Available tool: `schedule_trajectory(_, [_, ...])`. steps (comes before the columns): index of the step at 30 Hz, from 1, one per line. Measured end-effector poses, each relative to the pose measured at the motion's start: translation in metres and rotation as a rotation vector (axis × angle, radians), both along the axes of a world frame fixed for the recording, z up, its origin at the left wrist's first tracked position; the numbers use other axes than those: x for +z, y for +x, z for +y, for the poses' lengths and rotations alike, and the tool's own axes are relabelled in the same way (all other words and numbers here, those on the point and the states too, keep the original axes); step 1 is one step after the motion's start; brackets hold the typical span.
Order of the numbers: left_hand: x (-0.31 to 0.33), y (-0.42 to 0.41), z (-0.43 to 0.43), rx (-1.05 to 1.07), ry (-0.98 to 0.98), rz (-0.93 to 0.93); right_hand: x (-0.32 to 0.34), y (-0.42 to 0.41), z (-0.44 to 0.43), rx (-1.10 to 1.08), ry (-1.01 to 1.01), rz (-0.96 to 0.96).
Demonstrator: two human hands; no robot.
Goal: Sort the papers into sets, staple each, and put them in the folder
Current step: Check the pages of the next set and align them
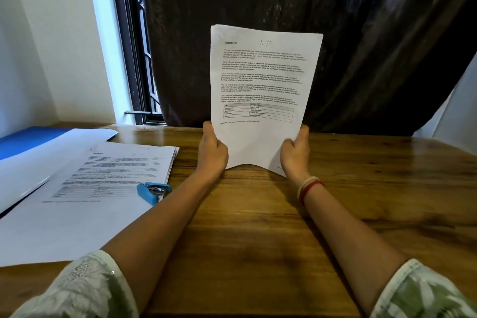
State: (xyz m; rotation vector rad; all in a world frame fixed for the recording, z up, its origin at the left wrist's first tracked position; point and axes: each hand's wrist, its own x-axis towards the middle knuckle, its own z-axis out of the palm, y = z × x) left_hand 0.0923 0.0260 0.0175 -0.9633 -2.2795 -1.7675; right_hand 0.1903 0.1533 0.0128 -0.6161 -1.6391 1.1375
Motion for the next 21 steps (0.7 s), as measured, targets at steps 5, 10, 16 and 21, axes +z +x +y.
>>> schedule_trajectory(5, [0.001, 0.001, 0.000, -0.012, 0.012, -0.008, 0.003, 0.002, 0.003, -0.004, 0.004, 0.013])
schedule_trajectory(10, [-0.003, 0.001, -0.002, -0.012, -0.028, -0.051, -0.004, 0.001, 0.003, 0.003, -0.052, -0.035])
schedule_trajectory(16, [0.023, -0.005, -0.010, -0.001, -0.114, -0.117, 0.025, 0.013, 0.010, 0.067, -0.143, -0.112])
schedule_trajectory(21, [0.022, -0.001, -0.015, -0.116, -0.219, -0.238, 0.034, 0.020, 0.022, 0.110, -0.412, -0.450])
